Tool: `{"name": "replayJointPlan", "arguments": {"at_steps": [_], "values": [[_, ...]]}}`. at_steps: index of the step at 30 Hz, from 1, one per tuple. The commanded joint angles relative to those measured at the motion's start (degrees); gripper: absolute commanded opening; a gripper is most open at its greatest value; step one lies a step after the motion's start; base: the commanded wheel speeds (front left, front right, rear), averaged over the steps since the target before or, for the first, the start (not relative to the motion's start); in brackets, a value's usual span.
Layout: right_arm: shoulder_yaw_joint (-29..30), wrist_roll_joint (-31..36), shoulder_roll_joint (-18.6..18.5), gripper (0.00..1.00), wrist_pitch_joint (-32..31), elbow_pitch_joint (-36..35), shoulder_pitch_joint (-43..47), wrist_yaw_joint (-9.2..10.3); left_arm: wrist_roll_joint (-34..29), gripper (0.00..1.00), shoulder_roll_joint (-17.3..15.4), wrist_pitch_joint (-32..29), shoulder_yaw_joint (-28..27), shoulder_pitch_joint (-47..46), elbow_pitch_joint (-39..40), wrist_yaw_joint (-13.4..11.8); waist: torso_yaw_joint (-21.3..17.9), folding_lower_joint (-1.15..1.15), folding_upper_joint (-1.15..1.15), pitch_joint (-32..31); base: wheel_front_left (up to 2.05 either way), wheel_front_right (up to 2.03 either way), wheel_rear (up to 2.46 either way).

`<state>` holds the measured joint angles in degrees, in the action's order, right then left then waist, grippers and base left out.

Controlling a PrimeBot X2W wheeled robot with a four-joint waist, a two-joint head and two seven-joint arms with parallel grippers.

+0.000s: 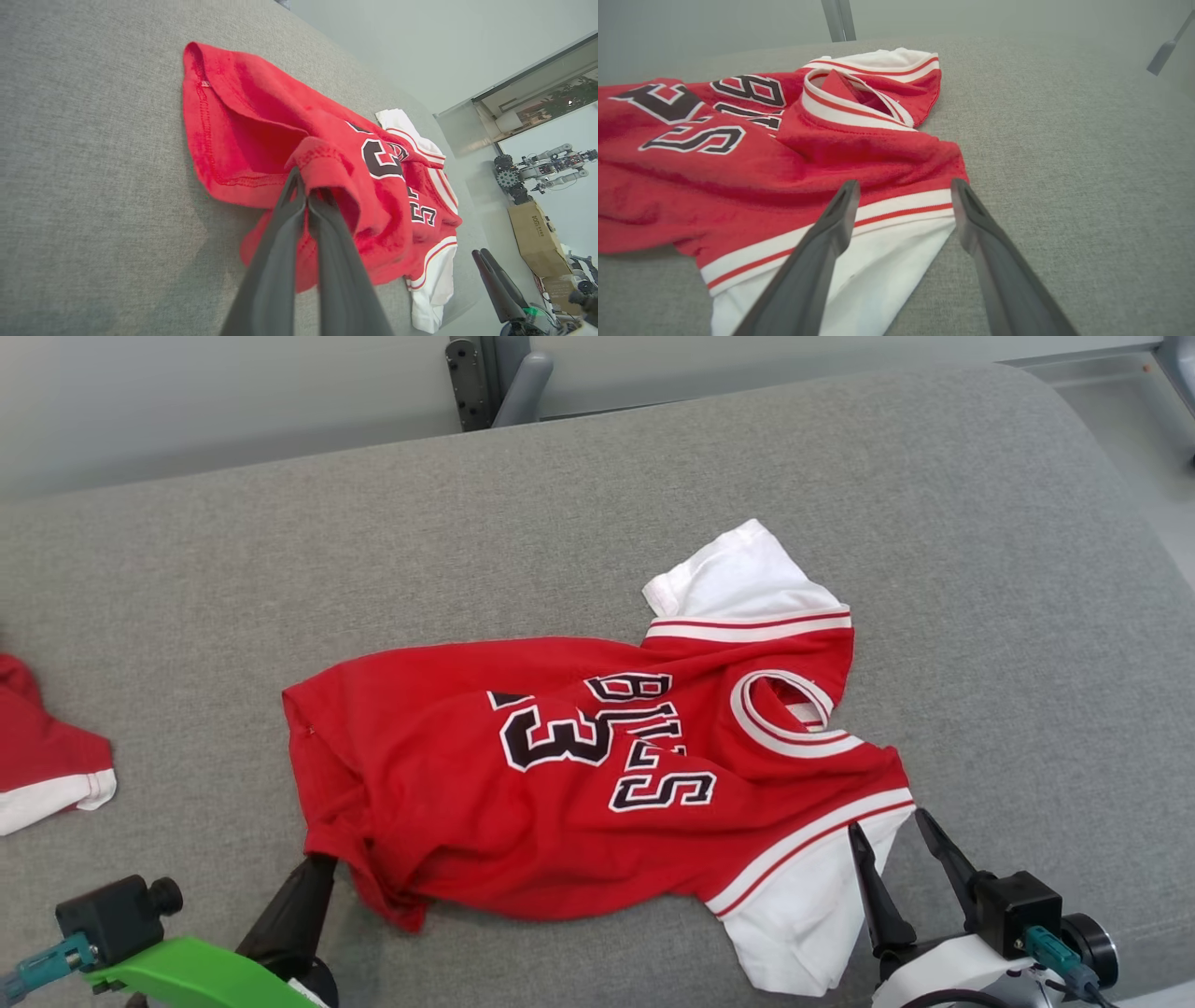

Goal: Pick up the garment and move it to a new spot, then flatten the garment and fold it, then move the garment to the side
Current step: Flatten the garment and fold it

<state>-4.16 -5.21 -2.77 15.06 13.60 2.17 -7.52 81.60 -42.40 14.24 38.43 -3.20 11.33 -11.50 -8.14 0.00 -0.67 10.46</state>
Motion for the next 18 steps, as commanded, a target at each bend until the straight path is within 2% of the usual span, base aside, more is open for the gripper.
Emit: {"name": "replayJointPlan", "arguments": {"at_steps": [1,5,7,10,13,14,15,16,17,18], "values": [[0.30,0.66,-0.22,1.00,0.17,0.27,0.60,0.07,-1.30,0.00,0.11,0.41,-0.22,-0.36,1.68,1.24,1.06,0.00,0.67,-0.59,0.00,0.00,0.00],[0.25,1.08,-0.21,1.00,0.17,0.72,-0.23,0.07,-2.10,0.00,0.21,-2.69,1.25,-4.13,6.78,3.26,1.54,0.00,0.67,-1.26,0.00,0.00,0.00],[-0.01,1.16,-0.18,1.00,0.17,0.85,-0.74,0.06,-1.23,0.00,-0.19,-4.39,1.14,-5.35,7.81,3.46,1.33,0.00,0.67,-1.53,0.00,0.00,0.00],[-0.11,1.09,-0.20,1.00,0.17,0.80,-0.91,0.06,0.85,0.00,-0.98,-7.20,0.74,-6.54,4.70,2.55,0.97,0.00,0.67,-1.79,0.00,0.00,0.00],[-0.43,0.78,-0.19,1.00,0.17,0.90,-0.14,0.06,5.28,0.00,-0.58,-10.31,-0.32,-7.32,-2.54,3.22,0.62,0.00,0.67,-1.84,0.00,0.00,0.00],[-0.53,0.65,-0.20,1.00,0.17,0.99,0.02,0.06,6.55,0.18,-0.33,-11.06,-0.65,-7.77,-5.45,3.37,0.50,0.00,0.67,-1.79,0.00,0.00,0.00],[-0.70,0.53,-0.19,1.00,0.17,1.01,0.14,0.06,7.16,0.51,-0.09,-11.64,-0.88,-8.17,-8.51,3.07,0.31,0.00,0.67,-1.72,0.00,0.00,0.00],[-0.98,0.41,-0.19,1.00,0.17,1.06,0.18,0.06,7.13,0.98,-0.15,-11.63,-1.23,-8.70,-11.85,2.59,0.00,0.00,0.67,-1.56,0.00,0.00,0.00],[-0.98,0.41,-0.19,1.00,0.17,1.06,0.18,0.06,7.13,0.98,-0.15,-11.63,-1.23,-8.70,-11.85,2.59,0.00,0.00,0.67,-1.56,0.00,0.00,0.00],[-1.15,0.03,-0.21,1.00,0.17,1.16,0.10,0.06,5.07,1.00,-0.69,-10.82,-1.16,-9.83,-17.64,0.95,-0.69,0.00,0.67,-1.33,0.00,0.00,0.00]]}}
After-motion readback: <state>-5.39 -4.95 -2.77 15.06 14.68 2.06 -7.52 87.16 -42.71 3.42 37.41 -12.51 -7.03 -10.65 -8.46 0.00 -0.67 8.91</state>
